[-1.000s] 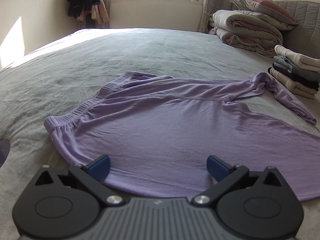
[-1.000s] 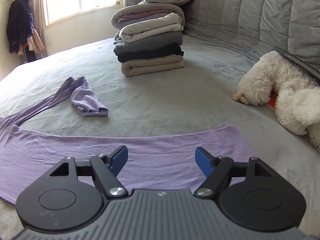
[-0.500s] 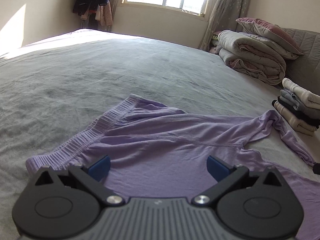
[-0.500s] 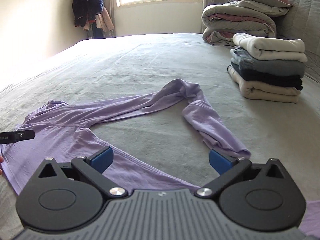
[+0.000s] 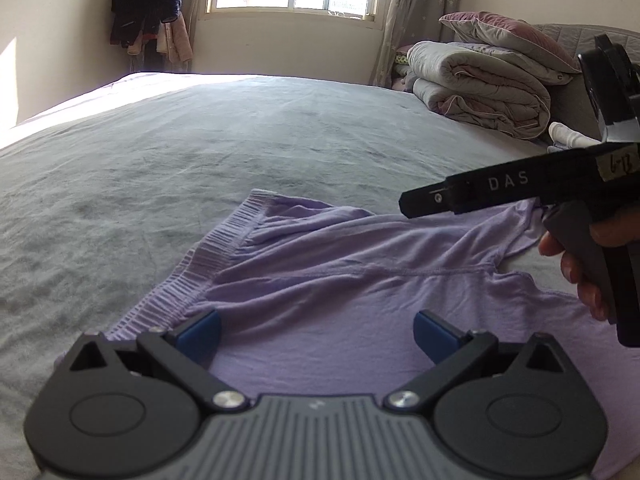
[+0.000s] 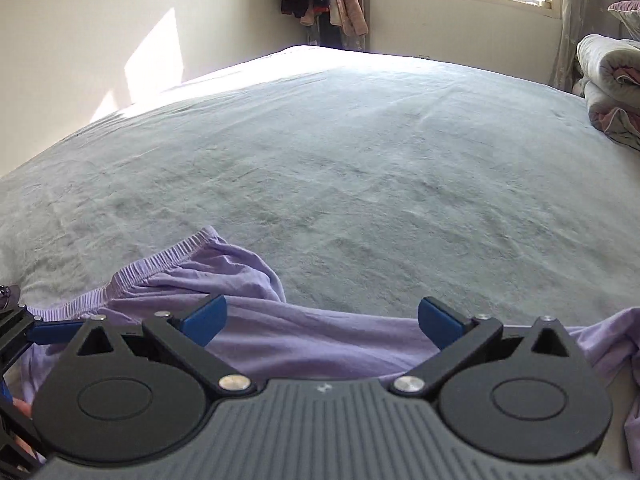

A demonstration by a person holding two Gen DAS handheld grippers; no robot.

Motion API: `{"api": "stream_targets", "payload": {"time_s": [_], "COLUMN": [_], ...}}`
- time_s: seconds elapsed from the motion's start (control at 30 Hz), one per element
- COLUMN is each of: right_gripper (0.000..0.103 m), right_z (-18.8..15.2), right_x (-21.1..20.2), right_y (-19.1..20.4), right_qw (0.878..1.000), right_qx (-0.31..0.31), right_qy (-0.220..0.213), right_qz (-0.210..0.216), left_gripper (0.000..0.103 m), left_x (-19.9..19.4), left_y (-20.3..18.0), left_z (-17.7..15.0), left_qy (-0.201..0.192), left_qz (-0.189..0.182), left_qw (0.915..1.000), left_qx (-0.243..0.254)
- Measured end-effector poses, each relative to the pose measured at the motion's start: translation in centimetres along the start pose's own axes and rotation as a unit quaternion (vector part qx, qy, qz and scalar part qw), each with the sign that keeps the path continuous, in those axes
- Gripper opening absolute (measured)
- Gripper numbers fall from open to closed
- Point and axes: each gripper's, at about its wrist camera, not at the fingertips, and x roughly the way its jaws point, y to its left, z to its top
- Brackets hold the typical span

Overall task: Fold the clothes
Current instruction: 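Grasp the lavender waistband with the right gripper and lift it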

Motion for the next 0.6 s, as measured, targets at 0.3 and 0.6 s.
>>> {"api": "stream_targets", "payload": {"time_s": [0.3, 0.6], "right_gripper": [0.09, 0.005], "right_z": [3.4, 3.6], "right_x": [5.1, 8.2], "right_y": [2.5, 5.6], "right_qw": [0.998, 0.991], "right_qx": [-0.042, -0.1], "right_qy": [0.017, 0.071], "right_qz": [0.04, 0.057], "left_gripper": [0.103, 0.103], "left_x": [-0.1, -0.1], "left_y": [1.0, 0.7], "left_z": [-1.1, -1.3], "left_qy": [-0.001, 0.0], "left_qz": [-0.009, -0.007], "left_qw": [0.9998, 0.9998], "left_qx": [0.019, 0.021]}}
